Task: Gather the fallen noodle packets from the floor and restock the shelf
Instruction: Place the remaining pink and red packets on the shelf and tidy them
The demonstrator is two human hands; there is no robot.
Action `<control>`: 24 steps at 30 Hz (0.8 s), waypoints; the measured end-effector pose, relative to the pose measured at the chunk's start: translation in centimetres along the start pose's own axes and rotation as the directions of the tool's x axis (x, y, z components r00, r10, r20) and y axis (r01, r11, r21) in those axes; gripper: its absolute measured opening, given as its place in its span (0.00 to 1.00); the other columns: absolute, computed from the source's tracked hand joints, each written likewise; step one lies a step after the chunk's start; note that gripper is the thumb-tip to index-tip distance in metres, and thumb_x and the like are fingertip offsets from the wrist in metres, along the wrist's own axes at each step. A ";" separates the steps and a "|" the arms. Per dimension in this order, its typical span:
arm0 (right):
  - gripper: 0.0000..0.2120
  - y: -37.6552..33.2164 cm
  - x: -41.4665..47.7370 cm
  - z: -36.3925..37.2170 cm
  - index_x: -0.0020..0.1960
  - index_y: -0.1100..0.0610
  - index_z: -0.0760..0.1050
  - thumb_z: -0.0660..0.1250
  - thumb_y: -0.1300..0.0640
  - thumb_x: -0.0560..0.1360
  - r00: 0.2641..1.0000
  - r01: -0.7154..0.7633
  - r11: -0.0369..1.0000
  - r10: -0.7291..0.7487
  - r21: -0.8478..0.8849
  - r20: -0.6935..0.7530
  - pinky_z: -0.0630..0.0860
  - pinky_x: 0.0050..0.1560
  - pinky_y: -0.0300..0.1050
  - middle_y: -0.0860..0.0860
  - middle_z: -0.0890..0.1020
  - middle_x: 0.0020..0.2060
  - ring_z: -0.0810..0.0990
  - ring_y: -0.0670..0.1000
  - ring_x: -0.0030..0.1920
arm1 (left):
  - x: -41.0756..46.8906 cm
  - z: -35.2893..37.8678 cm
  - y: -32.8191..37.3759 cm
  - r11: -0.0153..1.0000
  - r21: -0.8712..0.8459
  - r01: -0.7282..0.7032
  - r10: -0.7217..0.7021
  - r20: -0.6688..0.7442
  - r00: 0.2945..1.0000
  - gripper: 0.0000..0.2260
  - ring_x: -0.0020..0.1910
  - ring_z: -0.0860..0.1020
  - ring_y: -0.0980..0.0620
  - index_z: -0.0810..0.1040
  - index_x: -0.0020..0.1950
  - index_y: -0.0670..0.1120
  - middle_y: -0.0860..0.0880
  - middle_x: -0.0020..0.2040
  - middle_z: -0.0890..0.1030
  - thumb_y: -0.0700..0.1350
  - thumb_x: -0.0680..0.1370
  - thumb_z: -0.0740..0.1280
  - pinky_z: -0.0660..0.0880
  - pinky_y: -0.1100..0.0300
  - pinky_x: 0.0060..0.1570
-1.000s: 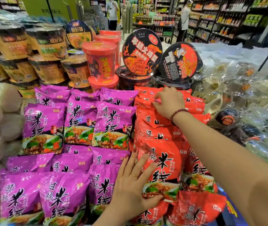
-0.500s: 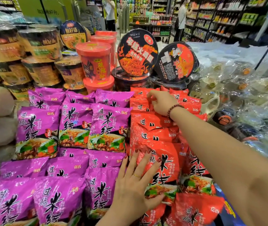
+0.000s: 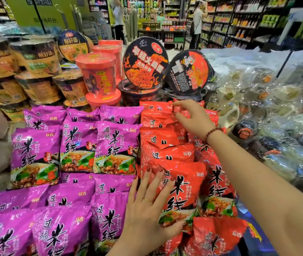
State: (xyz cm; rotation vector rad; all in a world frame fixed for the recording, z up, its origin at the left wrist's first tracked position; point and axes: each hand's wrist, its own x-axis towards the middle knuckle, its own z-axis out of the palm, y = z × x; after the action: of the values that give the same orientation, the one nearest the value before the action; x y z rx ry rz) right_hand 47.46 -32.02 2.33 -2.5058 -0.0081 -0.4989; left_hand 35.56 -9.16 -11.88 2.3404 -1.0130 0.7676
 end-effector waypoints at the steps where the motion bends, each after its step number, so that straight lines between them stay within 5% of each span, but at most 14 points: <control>1: 0.17 0.4 -1.5 -0.9 0.65 0.54 0.74 0.64 0.55 0.76 0.999 0.022 1.000 -0.022 -0.001 -0.031 0.68 0.66 0.50 0.51 0.77 0.61 0.73 0.50 0.63 | 0.5 -0.3 0.3 1.000 -0.008 -0.008 0.008 -0.025 1.000 0.41 0.78 0.58 0.44 0.60 0.77 0.57 0.51 0.78 0.61 0.67 0.68 0.69 0.53 0.42 0.75; 8: 0.25 4.4 -16.0 -2.4 0.65 0.51 0.76 0.58 0.41 0.72 0.994 -0.053 0.983 0.034 -0.174 -0.108 0.68 0.66 0.56 0.52 0.74 0.67 0.73 0.55 0.66 | 4.3 1.5 1.0 0.997 0.066 -0.047 0.043 0.057 0.997 0.33 0.78 0.54 0.46 0.66 0.75 0.58 0.51 0.77 0.63 0.65 0.71 0.65 0.53 0.40 0.74; 13: 0.29 7.1 -20.4 2.8 0.74 0.47 0.62 0.55 0.39 0.75 0.997 -0.079 0.952 0.076 -0.295 -0.022 0.65 0.68 0.65 0.51 0.63 0.74 0.60 0.57 0.74 | 4.0 2.9 0.9 0.996 0.076 -0.049 0.048 0.021 0.999 0.33 0.79 0.52 0.48 0.66 0.74 0.58 0.50 0.76 0.65 0.64 0.69 0.65 0.51 0.42 0.75; 19: 0.30 8.6 -20.4 3.8 0.76 0.40 0.47 0.47 0.33 0.76 0.991 -0.127 0.945 0.130 -0.302 -0.009 0.57 0.73 0.59 0.46 0.54 0.76 0.51 0.53 0.77 | 4.1 2.3 1.1 0.994 0.094 -0.047 0.039 0.087 0.995 0.33 0.79 0.51 0.48 0.66 0.74 0.59 0.50 0.76 0.64 0.65 0.70 0.64 0.47 0.43 0.76; 24: 0.30 8.2 -21.0 2.6 0.77 0.40 0.49 0.53 0.39 0.77 0.991 -0.115 0.964 0.093 -0.241 -0.099 0.53 0.74 0.55 0.48 0.52 0.78 0.51 0.51 0.77 | 6.2 0.2 2.6 0.997 0.073 -0.034 0.027 0.091 0.995 0.31 0.78 0.56 0.46 0.71 0.73 0.56 0.51 0.77 0.64 0.66 0.72 0.62 0.45 0.40 0.75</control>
State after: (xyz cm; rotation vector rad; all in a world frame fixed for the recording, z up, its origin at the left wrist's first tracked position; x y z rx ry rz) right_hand 29.82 -35.29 -11.55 -2.7057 0.2321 -0.5967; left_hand 37.20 -13.94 -7.48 2.4479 -1.0775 0.7287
